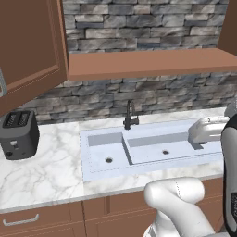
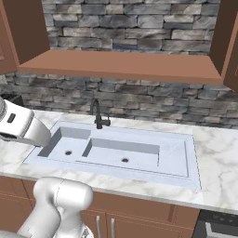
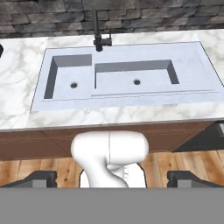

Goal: Close all open cabinet doors.

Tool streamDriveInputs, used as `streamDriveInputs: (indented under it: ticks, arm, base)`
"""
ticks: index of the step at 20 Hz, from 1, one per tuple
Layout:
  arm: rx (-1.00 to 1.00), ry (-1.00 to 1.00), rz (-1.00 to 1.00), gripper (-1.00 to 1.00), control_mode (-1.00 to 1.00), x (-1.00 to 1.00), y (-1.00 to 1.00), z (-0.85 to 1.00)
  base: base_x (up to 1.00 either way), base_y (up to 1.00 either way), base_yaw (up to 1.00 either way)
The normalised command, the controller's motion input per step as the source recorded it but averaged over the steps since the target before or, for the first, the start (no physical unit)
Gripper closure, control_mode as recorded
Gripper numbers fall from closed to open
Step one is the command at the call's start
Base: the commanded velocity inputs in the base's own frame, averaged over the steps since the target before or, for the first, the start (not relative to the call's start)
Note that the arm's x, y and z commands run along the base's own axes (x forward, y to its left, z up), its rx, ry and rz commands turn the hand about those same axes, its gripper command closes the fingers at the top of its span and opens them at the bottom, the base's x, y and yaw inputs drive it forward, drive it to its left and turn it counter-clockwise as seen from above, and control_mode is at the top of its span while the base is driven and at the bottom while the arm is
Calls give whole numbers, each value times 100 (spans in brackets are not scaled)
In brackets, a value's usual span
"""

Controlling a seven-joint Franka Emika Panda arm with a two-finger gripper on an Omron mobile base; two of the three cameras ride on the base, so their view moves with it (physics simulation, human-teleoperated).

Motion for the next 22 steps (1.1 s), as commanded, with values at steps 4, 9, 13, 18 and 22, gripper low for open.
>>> streamDriveInputs:
  ticks: [4,9,13,18,22]
  arm:
    - [0,0,0,-100,100,0,0,0]
    - [0,0,0,-100,100,0,0,0]
    - [0,0,0,-100,100,0,0,0]
    - [0,0,0,-100,100,0,0,0]
    - [0,0,0,-100,100,0,0,0]
  base:
    - [-35,5,0]
    - [-96,75,10]
    - [-63,100,8]
    - [-18,100,3]
    - [7,100,0]
